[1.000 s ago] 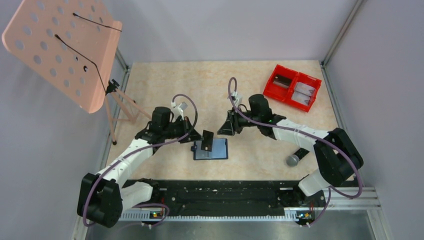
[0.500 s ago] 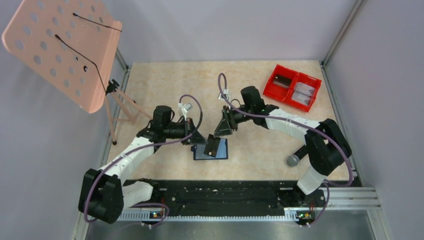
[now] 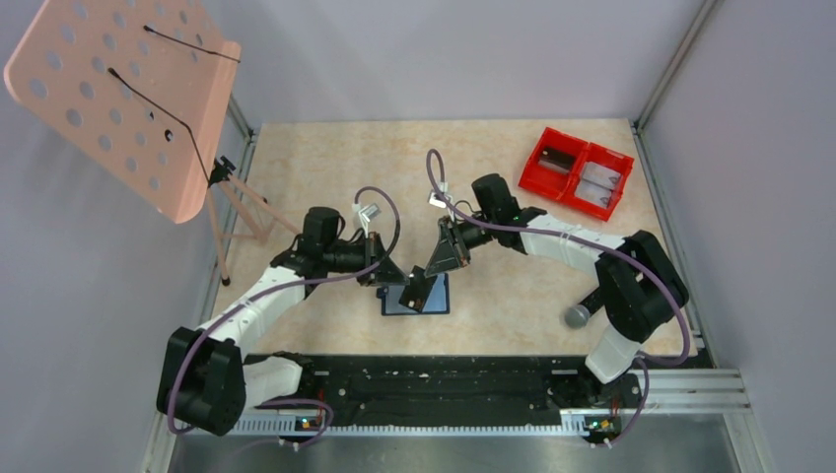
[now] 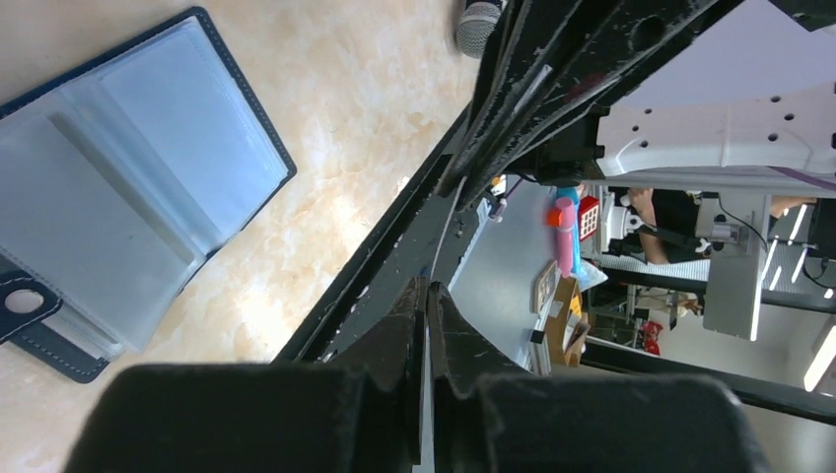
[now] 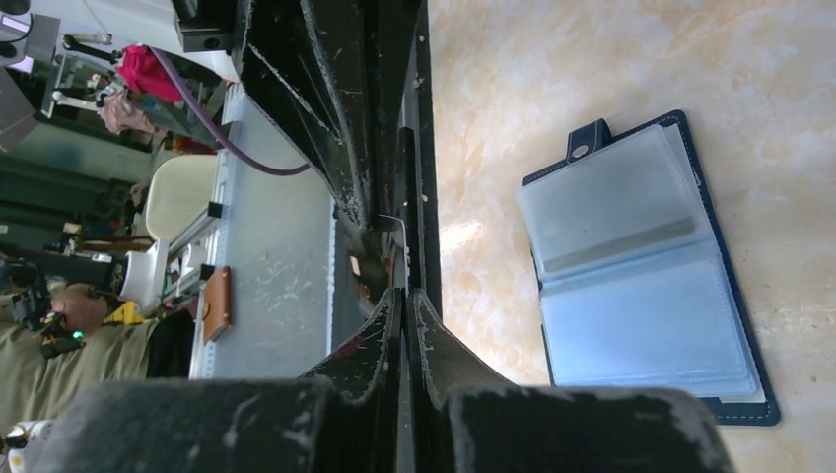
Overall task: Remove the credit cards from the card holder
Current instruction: Place the credit card in the storage box.
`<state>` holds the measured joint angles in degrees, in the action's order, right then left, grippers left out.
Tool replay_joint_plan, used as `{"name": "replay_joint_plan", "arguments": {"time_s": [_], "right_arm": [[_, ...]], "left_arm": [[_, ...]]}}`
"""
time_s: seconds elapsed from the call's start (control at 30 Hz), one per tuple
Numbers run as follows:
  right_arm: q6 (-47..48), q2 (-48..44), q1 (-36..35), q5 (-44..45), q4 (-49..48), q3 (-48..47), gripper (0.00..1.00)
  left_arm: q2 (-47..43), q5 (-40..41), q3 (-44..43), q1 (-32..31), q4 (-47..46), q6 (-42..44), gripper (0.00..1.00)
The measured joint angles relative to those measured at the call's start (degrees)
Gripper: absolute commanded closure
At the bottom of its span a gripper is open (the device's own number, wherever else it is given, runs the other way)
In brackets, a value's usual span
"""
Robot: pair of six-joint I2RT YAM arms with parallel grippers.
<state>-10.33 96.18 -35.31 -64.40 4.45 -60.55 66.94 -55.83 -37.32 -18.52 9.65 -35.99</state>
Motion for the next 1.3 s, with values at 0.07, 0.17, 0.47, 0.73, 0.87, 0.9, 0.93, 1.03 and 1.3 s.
{"name": "replay_joint_plan", "arguments": {"time_s": [0.07,0.17,0.47,0.73,0.87,0.9,0.93,1.03,1.3], "right_arm": [[-0.66,0.00,0.00,-0.13,-0.28,0.00,1.00],[-2.40,0.00,-0.04,0.02,-1.49,0.07,1.00],[-11.30,-2.89,5.79,6.99,-6.58,2.03,1.00],[-17.94,-7.76,22.86,22.25,-7.19,5.07,1.00],[-19.78,-9.90,29.97,32.63,-6.58,5.07,1.00],[-20.09,-10.10,31.61,34.99,-6.49,4.98,1.00],[-20.44,-10.10,33.09,37.18,-6.47,4.87,1.00],[-21.38,-8.72,36.65,43.15,-4.24,2.58,1.00],[-21.86,0.26,38.29,55.67,-2.64,-10.21,1.00]], "left_arm": [[0.15,0.92,-0.28,0.04,1.11,0.50,0.76],[0.15,3.17,-1.16,0.04,2.40,1.18,0.44],[0.07,10.54,-6.54,0.04,7.04,3.34,0.01],[-2.84,20.48,-5.62,0.04,7.65,3.80,0.01],[-5.46,24.50,-3.15,0.04,6.75,4.02,0.01],[-5.88,25.44,-2.58,0.04,6.51,4.15,0.01],[-6.14,26.08,-2.16,0.04,6.36,4.24,0.01],[-6.69,28.09,-0.90,0.04,5.29,4.50,0.01],[-8.28,29.75,2.86,0.04,2.38,4.42,0.02]]}}
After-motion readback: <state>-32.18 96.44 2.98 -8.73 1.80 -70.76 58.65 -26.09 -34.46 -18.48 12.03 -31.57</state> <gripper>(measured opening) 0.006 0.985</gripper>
